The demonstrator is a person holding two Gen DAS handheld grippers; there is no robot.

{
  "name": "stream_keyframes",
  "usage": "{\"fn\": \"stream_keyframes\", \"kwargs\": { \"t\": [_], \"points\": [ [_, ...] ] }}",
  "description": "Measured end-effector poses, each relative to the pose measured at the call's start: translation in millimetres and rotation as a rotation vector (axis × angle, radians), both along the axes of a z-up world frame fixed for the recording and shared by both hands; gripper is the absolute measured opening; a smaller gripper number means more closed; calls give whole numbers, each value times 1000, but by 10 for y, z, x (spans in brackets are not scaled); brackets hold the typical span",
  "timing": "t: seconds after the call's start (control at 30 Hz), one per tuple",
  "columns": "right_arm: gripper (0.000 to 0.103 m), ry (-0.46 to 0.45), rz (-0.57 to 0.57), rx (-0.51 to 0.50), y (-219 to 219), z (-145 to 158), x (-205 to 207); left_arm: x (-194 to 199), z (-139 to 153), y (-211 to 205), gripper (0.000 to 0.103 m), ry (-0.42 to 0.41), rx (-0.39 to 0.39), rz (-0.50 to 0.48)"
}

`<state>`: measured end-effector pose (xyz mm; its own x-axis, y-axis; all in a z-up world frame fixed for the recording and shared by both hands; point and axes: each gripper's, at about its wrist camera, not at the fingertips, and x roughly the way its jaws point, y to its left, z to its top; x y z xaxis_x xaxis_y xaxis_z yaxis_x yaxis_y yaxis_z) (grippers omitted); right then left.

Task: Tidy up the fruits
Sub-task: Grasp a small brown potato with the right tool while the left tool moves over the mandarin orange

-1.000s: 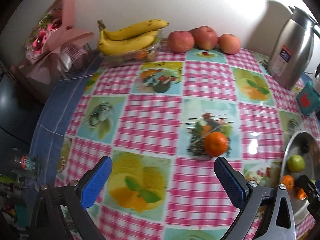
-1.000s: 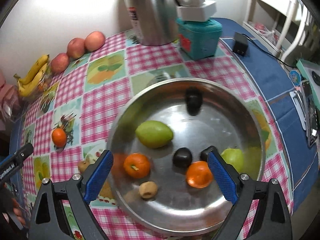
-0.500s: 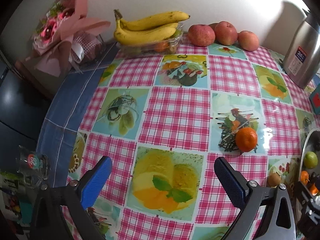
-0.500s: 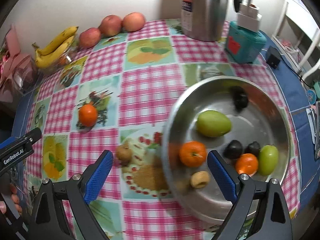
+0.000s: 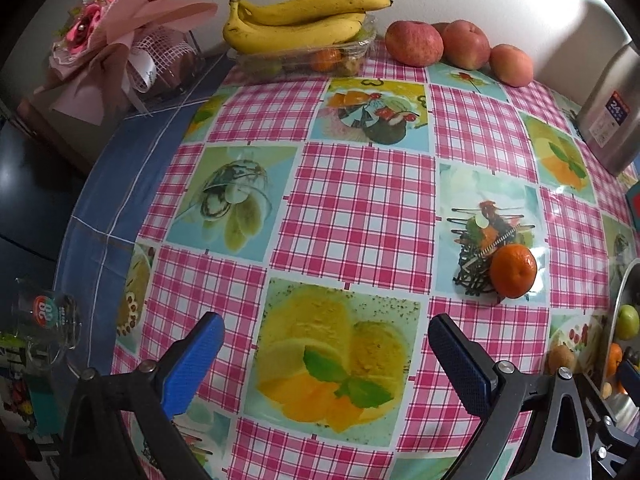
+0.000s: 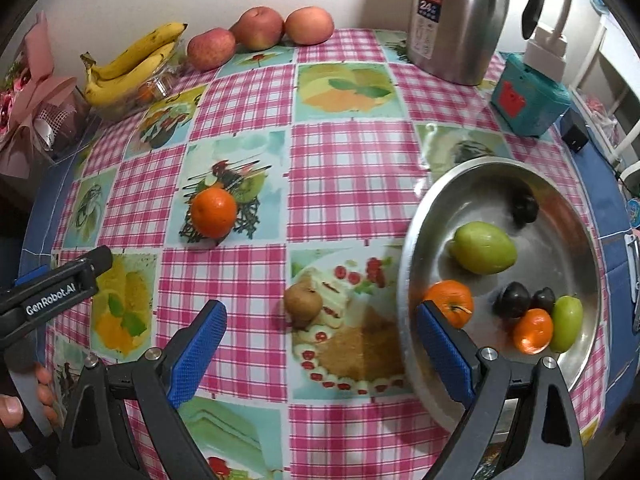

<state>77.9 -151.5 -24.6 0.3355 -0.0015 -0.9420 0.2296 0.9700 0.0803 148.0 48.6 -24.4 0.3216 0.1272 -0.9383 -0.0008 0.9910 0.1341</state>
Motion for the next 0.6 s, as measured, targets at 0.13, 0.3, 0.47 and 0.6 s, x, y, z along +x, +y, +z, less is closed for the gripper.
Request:
{"fn": "stream_keyframes", "kwargs": {
  "t": [0.13, 0.3, 0.47, 0.6],
  "points": [
    [95, 11, 8, 8, 58, -53, 49, 22, -44, 18, 103, 10, -3, 12],
    [95, 47, 21, 1, 108, -166, 102, 39, -142, 33, 103, 39, -6, 16],
    [95, 73, 38, -4, 153, -279, 159, 42, -157, 32, 103, 22, -25, 7],
    [95, 97, 41, -15, 174, -378, 202, 67, -208, 25, 103, 32, -24, 2]
  ]
}}
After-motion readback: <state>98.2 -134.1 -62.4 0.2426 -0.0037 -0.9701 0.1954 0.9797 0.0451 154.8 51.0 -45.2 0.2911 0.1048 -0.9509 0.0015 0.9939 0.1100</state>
